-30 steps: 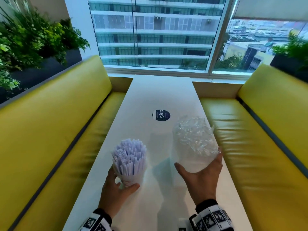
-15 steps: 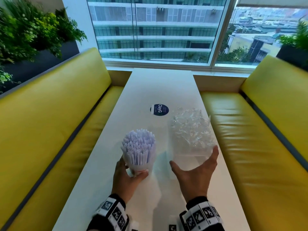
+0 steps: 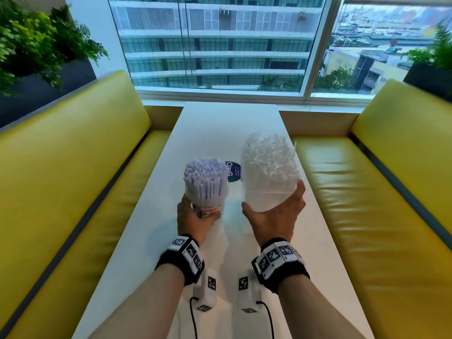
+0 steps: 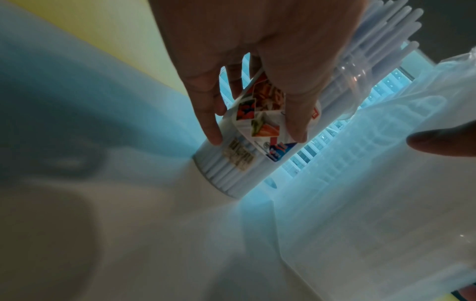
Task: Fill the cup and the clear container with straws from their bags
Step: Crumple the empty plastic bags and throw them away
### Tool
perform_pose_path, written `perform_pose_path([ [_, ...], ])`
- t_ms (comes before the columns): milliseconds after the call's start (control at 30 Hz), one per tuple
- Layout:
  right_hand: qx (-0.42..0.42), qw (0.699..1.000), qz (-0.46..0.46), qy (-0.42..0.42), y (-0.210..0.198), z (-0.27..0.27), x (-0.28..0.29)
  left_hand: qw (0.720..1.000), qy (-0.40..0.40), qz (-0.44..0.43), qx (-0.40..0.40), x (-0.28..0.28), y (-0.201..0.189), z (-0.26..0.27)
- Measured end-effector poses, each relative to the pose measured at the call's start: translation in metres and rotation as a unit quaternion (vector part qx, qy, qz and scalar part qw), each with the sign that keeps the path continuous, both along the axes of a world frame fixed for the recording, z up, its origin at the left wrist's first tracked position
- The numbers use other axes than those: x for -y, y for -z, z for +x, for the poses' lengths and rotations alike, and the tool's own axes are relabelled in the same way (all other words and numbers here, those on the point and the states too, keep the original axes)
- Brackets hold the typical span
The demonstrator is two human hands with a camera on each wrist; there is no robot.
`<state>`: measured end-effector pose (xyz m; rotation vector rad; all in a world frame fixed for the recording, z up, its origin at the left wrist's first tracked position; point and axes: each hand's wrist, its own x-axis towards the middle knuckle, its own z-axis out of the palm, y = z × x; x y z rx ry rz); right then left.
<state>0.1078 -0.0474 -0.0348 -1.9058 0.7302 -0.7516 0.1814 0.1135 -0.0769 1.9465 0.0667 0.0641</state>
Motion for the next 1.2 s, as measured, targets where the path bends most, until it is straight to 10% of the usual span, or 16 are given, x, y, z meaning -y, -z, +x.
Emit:
perform_pose_path([
  [367,-0.008,1.000,-0.019,0.014,0.006,0.069,0.012,1.000,0.002,0.005,-0.014,0.027,0.009,0.082],
  [1200,0.006,0.999,-0.031,0.022,0.007,0.081,0.011,1.000,0.017,0.021,-0.012,0.033,0.006,0.087],
])
